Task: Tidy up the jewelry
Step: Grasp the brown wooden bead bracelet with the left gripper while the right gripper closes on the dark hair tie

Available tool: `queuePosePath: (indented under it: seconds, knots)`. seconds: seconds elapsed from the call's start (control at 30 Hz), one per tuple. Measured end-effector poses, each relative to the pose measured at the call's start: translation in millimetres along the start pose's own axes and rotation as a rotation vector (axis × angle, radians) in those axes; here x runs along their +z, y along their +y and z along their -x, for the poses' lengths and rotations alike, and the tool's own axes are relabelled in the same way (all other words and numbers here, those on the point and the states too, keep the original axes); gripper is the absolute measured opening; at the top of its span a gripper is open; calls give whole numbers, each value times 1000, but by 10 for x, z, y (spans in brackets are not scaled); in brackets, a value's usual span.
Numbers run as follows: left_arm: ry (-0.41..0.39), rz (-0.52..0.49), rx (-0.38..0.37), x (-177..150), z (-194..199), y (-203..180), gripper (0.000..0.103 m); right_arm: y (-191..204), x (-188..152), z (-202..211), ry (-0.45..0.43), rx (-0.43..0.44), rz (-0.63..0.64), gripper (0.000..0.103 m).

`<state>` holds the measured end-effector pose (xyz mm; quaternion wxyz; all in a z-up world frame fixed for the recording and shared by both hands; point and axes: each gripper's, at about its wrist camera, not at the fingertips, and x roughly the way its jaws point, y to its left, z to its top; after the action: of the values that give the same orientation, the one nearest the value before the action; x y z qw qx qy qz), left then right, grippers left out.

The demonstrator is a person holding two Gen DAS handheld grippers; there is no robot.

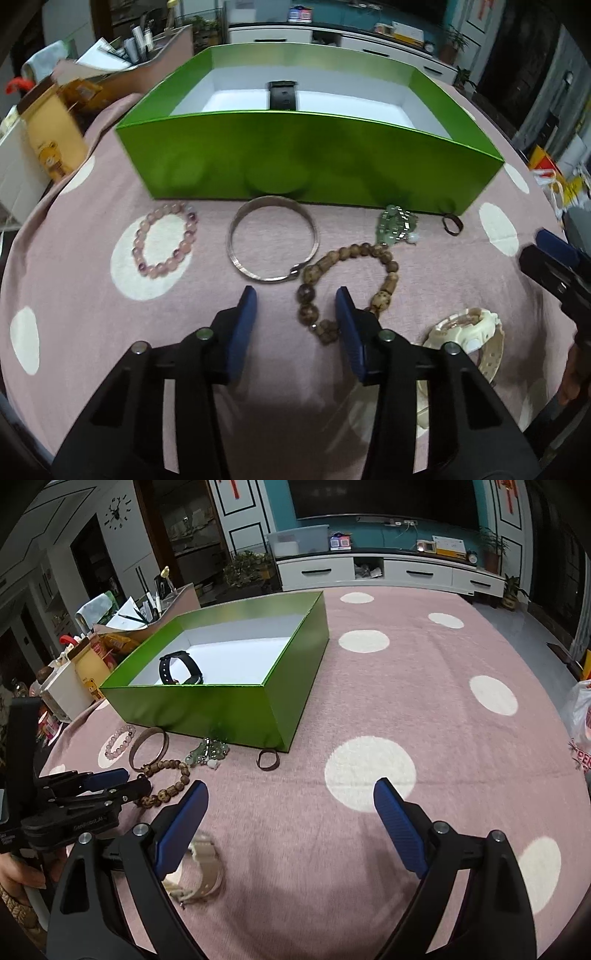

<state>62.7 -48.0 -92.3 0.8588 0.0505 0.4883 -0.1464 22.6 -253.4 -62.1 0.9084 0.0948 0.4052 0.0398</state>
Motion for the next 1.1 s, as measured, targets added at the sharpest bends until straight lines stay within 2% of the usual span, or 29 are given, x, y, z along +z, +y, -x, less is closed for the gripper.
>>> queuePosePath:
  seconds: [0.1,0.2,0.27,0.5,0.73,0.83,0.9,0.97,1.1]
  knots:
    - [-1,-34,-12,27,-33,-42,36,24,45,-113,17,7,21,85]
    - [-1,-36,-31,64,-46,4,14,60,82,-229,41,5,48,74]
    - [-1,-32,-43,70,-49,33,11,93,96,-300,58,-3,68,65]
    - [-7,-26,-79,73,-54,111,10,223,83,-485,98,-35,130,47]
    - [-12,-32,-86,62,-50,99,10,344,138,-617,95,-87,178,41]
    - [-18,-40,-78,49,-49,76,10,363,166,-645,100,-93,170,31]
    - [-17,-43,-77,61,-53,56,10,366,160,-645,92,-103,172,29]
    - [-12,-34,-86,77,-57,68,10,337,149,-632,81,-113,163,20]
    - [-7,-17,-93,88,-54,92,10,273,120,-579,82,-95,115,18]
